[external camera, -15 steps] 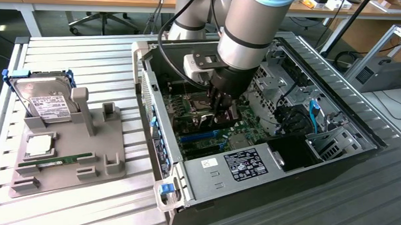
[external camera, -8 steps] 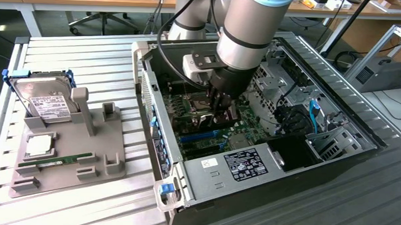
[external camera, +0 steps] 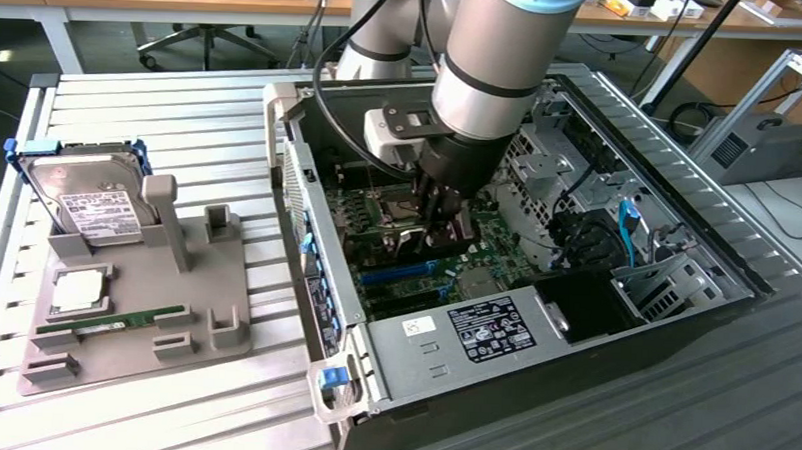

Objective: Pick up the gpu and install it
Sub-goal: 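Insert the gpu into the slot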

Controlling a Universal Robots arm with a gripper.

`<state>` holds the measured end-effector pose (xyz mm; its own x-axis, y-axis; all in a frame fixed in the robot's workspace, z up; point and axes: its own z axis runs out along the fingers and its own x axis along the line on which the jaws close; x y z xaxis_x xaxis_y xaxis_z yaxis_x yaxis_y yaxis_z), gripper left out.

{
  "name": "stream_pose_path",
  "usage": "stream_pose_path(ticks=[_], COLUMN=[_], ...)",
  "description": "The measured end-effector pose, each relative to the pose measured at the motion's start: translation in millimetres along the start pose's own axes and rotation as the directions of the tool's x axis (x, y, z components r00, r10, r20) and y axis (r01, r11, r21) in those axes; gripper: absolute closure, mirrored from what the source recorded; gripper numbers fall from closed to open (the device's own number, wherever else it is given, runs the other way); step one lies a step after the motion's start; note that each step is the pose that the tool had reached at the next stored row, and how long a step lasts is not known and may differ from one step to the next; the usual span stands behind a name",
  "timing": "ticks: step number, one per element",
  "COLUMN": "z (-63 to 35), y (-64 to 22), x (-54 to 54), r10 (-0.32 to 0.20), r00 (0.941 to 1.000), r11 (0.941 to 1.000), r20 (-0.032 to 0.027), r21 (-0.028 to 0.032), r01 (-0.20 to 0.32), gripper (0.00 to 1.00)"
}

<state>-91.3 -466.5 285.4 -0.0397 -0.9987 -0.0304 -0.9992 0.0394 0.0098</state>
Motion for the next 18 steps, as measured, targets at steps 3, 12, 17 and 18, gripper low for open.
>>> stream_pose_path(ticks=[3, 12, 17, 18], z=[0.1, 0.2, 4.3, 5.0], y=[0.0, 2.1, 2.7, 2.9], x=[-0.4, -0.4, -0.3, -0.3], r10=[0.0, 0.0, 0.0, 0.0], r00=[1.0, 1.0, 1.0, 1.0], r11=[1.0, 1.0, 1.0, 1.0], r20=[0.0003, 0.0, 0.0001, 0.0001], r21=[0.0001, -0.0001, 0.0, 0.0], r01=[0.0, 0.0, 0.0, 0.0], gripper=[0.73, 0.73, 0.73, 0.73])
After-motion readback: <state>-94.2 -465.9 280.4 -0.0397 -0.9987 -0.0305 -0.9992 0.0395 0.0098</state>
